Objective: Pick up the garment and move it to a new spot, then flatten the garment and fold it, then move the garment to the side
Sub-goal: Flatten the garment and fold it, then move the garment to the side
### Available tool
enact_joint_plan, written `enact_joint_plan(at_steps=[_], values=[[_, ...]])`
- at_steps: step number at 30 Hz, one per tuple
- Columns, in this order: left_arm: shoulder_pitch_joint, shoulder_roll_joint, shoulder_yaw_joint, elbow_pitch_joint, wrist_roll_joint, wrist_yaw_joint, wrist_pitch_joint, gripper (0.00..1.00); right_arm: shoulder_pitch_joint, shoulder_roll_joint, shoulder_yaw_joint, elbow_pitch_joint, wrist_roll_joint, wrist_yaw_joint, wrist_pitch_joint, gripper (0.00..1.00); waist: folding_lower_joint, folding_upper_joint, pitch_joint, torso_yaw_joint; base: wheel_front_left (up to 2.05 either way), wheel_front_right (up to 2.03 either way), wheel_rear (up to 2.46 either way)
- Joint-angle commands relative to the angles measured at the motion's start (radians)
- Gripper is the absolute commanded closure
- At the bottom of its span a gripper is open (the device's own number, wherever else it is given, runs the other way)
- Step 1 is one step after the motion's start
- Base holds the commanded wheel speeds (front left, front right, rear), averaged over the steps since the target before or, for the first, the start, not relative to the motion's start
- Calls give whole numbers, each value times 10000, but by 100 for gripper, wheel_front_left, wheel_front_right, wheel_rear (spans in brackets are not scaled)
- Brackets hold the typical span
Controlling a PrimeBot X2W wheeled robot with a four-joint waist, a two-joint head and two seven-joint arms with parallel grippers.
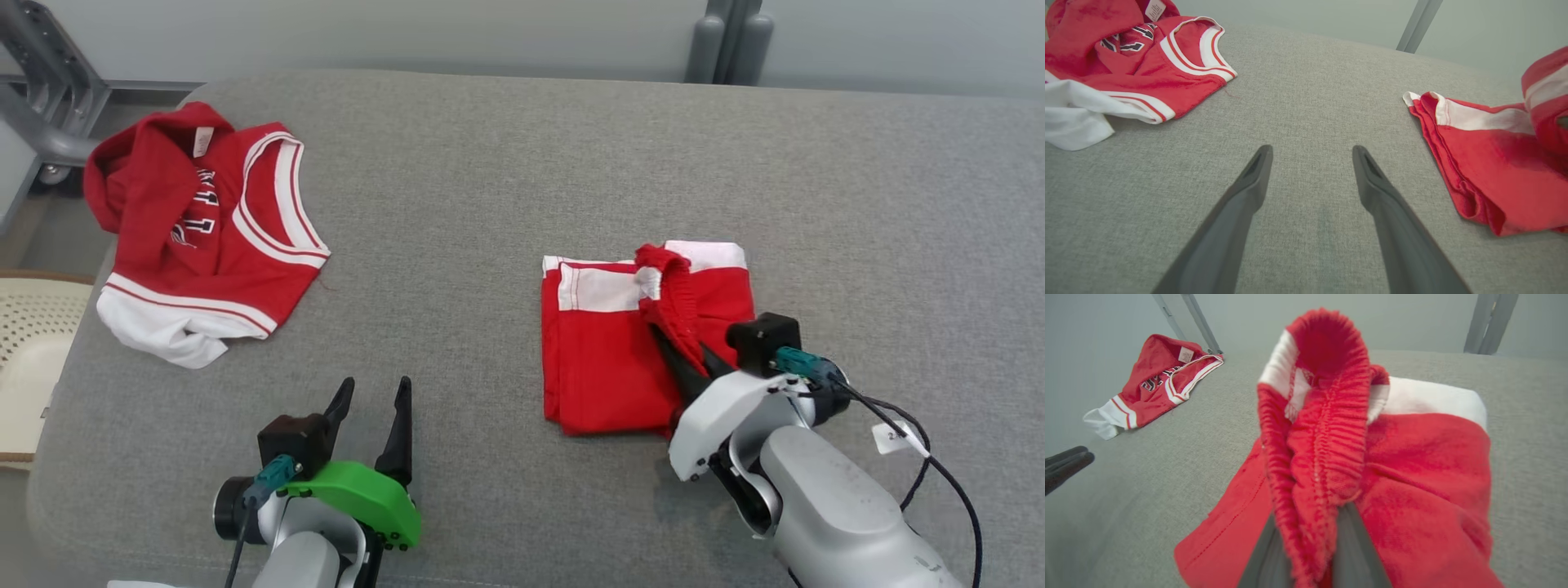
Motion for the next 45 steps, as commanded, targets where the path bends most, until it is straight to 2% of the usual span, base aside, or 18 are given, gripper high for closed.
enact_joint_plan(at_steps=[1, 5, 6, 7, 10, 15, 19, 21, 25, 29, 32, 38, 39, 40, 41, 45], values=[[57, 20, -70, 9, -70, -65, -32, 0, -219, -29, 208, 209, 41, -11, -17, 100, 0, 0, 51, 287, 0, 0, 0], [-1, 20, -315, 64, -209, -19, -32, 0, -723, 152, 601, 1133, 214, -11, -64, 100, 0, 0, 88, 848, 0, 0, 0], [2, 22, -357, 59, -239, 3, -32, 0, -808, 179, 712, 1389, 135, -11, -72, 69, 0, 0, 87, 991, 0, 0, 0], [18, 22, -371, 38, -223, 46, -33, 0, -893, 237, 742, 1561, 185, -10, -82, 0, 0, 0, 88, 1108, 0, 0, 0], [181, 20, -244, -5, -174, 133, -33, 0, -1048, 337, 855, 1607, 449, -10, -84, 0, 0, 0, 89, 1280, 0, 0, 0], [374, 14, 162, -91, -19, 186, -33, 0, -648, 328, 719, 229, 906, -10, -84, 0, 0, 0, 55, 1098, 0, 0, 0], [459, 16, 274, -177, 38, 104, -33, 0, -134, -64, -223, -804, 1059, -13, -86, 0, 0, 0, 15, 767, 0, 0, 0], [412, 20, 244, -216, 79, 77, -33, 0, 166, -254, -792, -892, 909, -11, -85, 0, 0, 0, 12, 646, 0, 0, 0], [294, 20, 123, -326, 108, 81, -33, 0, 662, -530, -1884, -576, 446, -10, -86, 0, 0, 0, 25, 531, 0, 0, 0], [277, 22, 48, -373, 124, 65, -33, 0, 948, -306, -2401, -3, 351, -7, -88, 0, 0, 0, 64, 557, 0, 0, 0], [261, 22, -4, -335, 158, 30, -33, 0, 949, -185, -2568, 551, 456, -8, -88, 0, 0, 0, 98, 704, 0, 0, 0], [231, 22, 44, -345, 261, 15, -33, 0, 659, 104, -2083, 1563, 931, -7, -62, 0, 0, 0, 149, 1025, 0, 0, 0], [248, 20, 66, -358, 287, 6, -33, 0, 643, 155, -1918, 1676, 1057, -7, -62, 35, 0, 0, 154, 1082, 0, 0, 0], [265, 20, 71, -380, 322, 1, -33, 0, 591, 170, -1806, 1716, 1164, -7, -62, 61, 0, 0, 156, 1127, 0, 0, 0], [281, 20, 82, -411, 343, 16, -34, 0, 519, 133, -1758, 1676, 1226, -7, -63, 100, 0, 0, 153, 1157, 0, 0, 0], [341, 19, 55, -559, 453, -1, -34, 0, 472, -90, -1764, 1371, 1244, -7, -73, 100, 0, 0, 68, 1162, 0, 0, 0]])
